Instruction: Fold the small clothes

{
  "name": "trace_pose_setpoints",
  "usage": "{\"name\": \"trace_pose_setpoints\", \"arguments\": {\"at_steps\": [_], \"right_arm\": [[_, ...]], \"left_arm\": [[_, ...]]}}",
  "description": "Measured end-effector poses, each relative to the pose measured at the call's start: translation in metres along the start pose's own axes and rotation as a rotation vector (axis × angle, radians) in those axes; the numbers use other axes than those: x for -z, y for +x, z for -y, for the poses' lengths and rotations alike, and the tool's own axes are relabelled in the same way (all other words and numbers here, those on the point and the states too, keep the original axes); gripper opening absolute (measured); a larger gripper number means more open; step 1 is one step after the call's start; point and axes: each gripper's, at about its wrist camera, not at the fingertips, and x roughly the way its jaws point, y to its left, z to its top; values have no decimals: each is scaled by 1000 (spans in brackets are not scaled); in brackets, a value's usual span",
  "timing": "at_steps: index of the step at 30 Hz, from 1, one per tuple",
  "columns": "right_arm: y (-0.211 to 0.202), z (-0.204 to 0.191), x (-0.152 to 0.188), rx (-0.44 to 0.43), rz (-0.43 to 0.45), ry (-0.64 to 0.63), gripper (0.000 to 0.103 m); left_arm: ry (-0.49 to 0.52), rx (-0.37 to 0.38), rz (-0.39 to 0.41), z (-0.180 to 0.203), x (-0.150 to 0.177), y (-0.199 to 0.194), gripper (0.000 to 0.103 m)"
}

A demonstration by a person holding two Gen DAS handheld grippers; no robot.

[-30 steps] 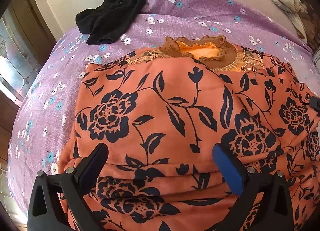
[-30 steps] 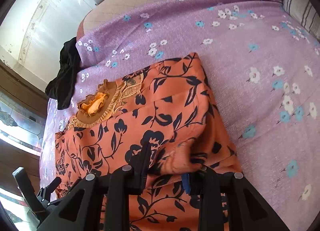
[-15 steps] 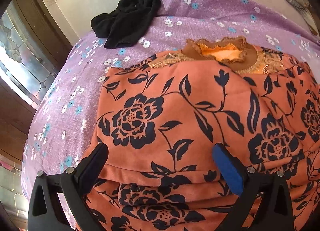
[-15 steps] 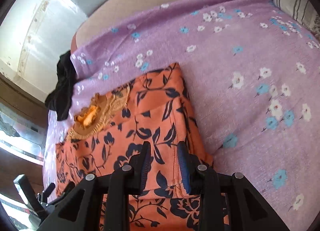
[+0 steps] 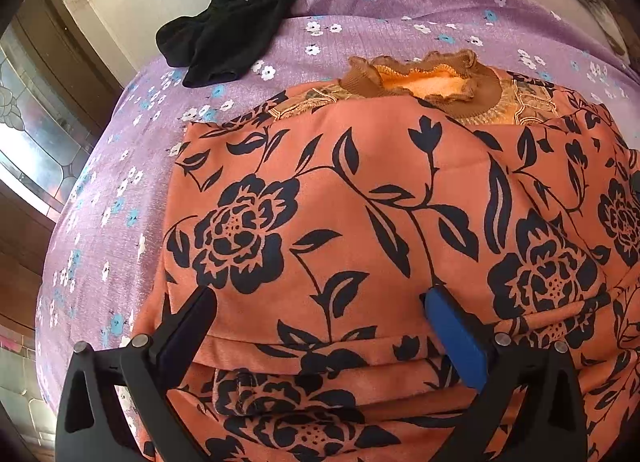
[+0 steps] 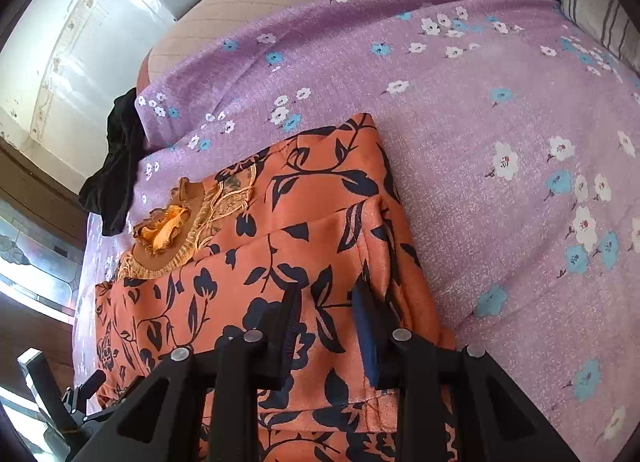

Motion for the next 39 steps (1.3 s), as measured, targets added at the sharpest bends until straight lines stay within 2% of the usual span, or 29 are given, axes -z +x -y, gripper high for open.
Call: {"name": "trace_pose_setpoints", "arguments": {"at_steps": [8, 10, 12, 15, 18, 22, 24, 26, 27, 28, 31, 33, 39], "right_arm": [[2, -40, 20, -118, -55, -96, 32], [11, -50, 29, -121, -91, -126, 32], [24, -56, 36, -84, -131, -152, 32], [20, -61, 38, -64, -116, -171, 32], [2, -62, 40, -104, -96, -157, 32], [-31, -58, 54, -106, -65, -171, 32], [-44, -58, 62, -102, -49, -181, 36], [-56, -58, 68, -103, -30, -181, 44], [-64, -57, 72, -107, -16, -179, 57], [-72, -55, 78, -117, 0, -178, 61], [-93, -47, 102, -120, 16, -198, 61], [-108, -37, 119, -115, 30, -202, 61], [-150, 13, 166, -128, 74, -135, 61]], "left_arm": [[12, 15, 59, 6, 0, -15, 103], [36, 21, 45, 11, 1, -12, 103], [53, 26, 25, 15, 1, -6, 103], [34, 22, 42, 15, 1, -9, 103], [34, 2, 82, 18, 8, -18, 103], [75, -60, 183, 27, 34, -49, 103], [84, -62, 227, 32, 51, -69, 103], [98, -46, 269, 36, 74, -90, 103], [111, -43, 287, 40, 87, -100, 103], [132, -34, 300, 44, 100, -108, 103], [227, 7, 320, 57, 134, -129, 103], [282, 7, 358, 64, 152, -146, 103], [364, 41, 440, 63, 189, -192, 103]]}}
